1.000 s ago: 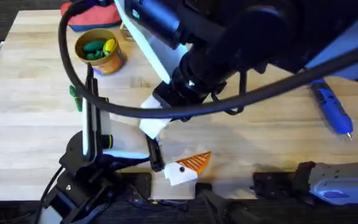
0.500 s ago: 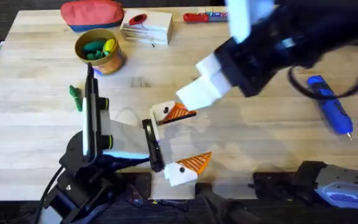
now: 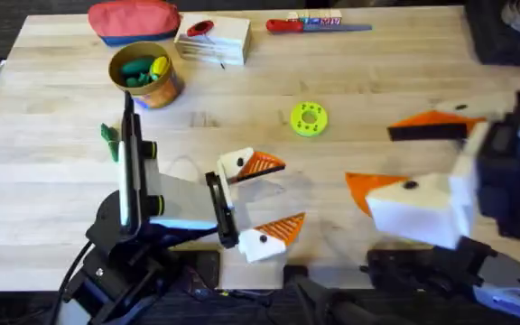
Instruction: Pick up the gripper from the table and insert it into the empty holder that is missing its gripper. Then pick up a screw, insert it into the mounting hole, and use the screwdriver to tighten it. Finally, clean up the table by picking up the vegetable and placing it into the bucket.
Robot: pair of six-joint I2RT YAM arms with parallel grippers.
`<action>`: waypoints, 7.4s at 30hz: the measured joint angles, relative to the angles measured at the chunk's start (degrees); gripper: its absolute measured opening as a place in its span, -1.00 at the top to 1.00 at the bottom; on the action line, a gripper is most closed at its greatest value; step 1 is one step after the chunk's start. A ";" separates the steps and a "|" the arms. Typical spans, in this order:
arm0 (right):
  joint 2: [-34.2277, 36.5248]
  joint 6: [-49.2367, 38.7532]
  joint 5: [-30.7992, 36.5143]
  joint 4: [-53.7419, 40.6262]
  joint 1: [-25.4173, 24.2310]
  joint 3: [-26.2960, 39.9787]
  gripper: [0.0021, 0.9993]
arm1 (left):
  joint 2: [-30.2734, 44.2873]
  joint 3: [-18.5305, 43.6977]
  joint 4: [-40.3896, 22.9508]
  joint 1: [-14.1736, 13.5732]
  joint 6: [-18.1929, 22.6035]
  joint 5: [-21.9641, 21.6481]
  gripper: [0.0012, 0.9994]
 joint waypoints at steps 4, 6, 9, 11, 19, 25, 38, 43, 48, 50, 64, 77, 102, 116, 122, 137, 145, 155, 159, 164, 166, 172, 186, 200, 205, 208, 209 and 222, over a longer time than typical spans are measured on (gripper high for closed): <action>-4.18 1.79 -0.36 -0.53 0.00 -2.34 -0.99 | 0.00 0.00 0.12 -0.02 0.25 -1.11 -0.01; -4.74 2.52 -0.43 -0.98 0.00 -3.05 -0.99 | 0.02 0.00 0.13 0.00 0.35 -1.43 0.48; -4.77 3.00 -0.48 -1.55 0.00 -3.70 -0.99 | 0.02 0.00 0.15 -0.02 0.54 -1.91 0.97; -4.66 3.04 -0.97 -1.65 0.00 -3.88 -0.99 | 0.02 0.00 0.13 -0.02 0.52 -2.12 0.97; -4.66 3.00 -2.40 -1.68 0.00 -3.90 -0.99 | 0.00 0.00 0.15 -0.02 0.52 -2.28 0.97; -4.66 3.00 -2.43 -1.65 0.00 -4.67 -0.99 | 0.00 0.00 0.15 0.00 0.52 -2.28 0.97; -4.39 11.93 27.79 -5.35 -8.58 -5.04 -0.99 | 0.00 0.00 0.15 0.00 0.52 -2.28 0.97; 0.01 7.32 33.80 -3.84 -21.20 -5.04 -0.99 | 0.00 0.00 0.15 -0.01 0.52 -2.28 0.97; 8.33 1.48 32.47 2.28 -36.72 -5.04 -0.98 | 0.00 0.00 0.13 0.00 0.53 -2.30 0.97; 11.91 -0.20 31.29 5.29 -42.47 -5.04 -0.99 | 0.00 0.00 0.13 0.00 0.52 -2.30 0.97; 34.00 -31.15 25.01 10.71 -65.50 -5.06 -0.99 | 0.00 0.00 0.09 -0.02 0.52 -2.32 0.97; 49.37 -47.93 14.86 19.02 -75.29 -5.06 -0.99 | 0.00 0.00 0.11 0.00 0.53 -2.52 0.97; 54.84 -51.71 10.76 19.78 -75.52 -4.99 0.41 | 0.00 0.00 0.11 0.00 0.54 -2.70 0.97; 55.34 -48.69 11.61 19.51 -75.52 -3.09 0.98 | 0.00 0.00 0.11 -0.02 0.52 -2.70 0.97; 53.57 -43.99 11.59 20.30 -75.52 1.28 0.99 | 0.00 0.00 0.11 0.00 0.52 -2.70 0.97; 31.97 -29.43 11.63 25.55 -74.16 2.61 0.99 | 0.00 0.00 0.11 0.00 0.54 -2.72 0.97; 20.83 -23.01 9.87 27.56 -66.13 2.61 0.99 | 0.02 0.00 0.11 0.00 0.52 -2.72 0.97; 0.82 -15.57 2.51 42.61 -52.07 -6.19 0.99 | 0.00 0.00 0.10 0.00 0.53 -2.72 0.97; -8.17 -11.53 -2.68 52.55 -44.53 -16.38 0.99 | 0.00 0.00 0.11 0.00 0.52 -2.72 0.97; -16.10 -8.17 -7.27 63.07 -33.76 -28.22 0.99 | 0.00 0.00 0.09 -0.02 0.52 -2.72 0.97; -17.52 -7.50 -7.91 66.14 -29.85 -31.08 0.99 | 0.00 0.00 0.11 0.00 0.30 -2.76 0.97; -17.75 -6.01 -8.83 70.40 -16.19 -33.66 0.99 | 0.00 0.00 0.11 0.00 -1.00 -3.65 0.97; -3.46 -6.07 -9.44 87.36 2.44 -33.80 0.99 | 0.00 0.00 0.11 -0.02 -1.12 -3.85 0.97; -2.33 -4.48 -9.59 88.15 3.56 -33.89 0.99 | 0.02 0.00 0.11 0.00 -0.51 -3.99 0.97; -1.03 -4.26 -10.14 88.22 3.67 -33.89 0.99 | 0.01 0.00 0.11 -0.02 -0.51 -3.99 0.97; -0.59 -4.22 -10.37 87.92 3.67 -33.89 0.99 | 0.00 0.00 0.11 -0.02 -0.51 -3.99 0.97; -0.61 -4.21 -10.44 87.89 3.67 -33.89 0.99 | 0.00 0.00 0.11 -0.02 -0.51 -3.99 0.97; -0.61 -4.02 -10.49 85.85 3.67 -33.89 0.99 | 0.00 0.00 0.11 0.00 -0.51 -3.99 0.97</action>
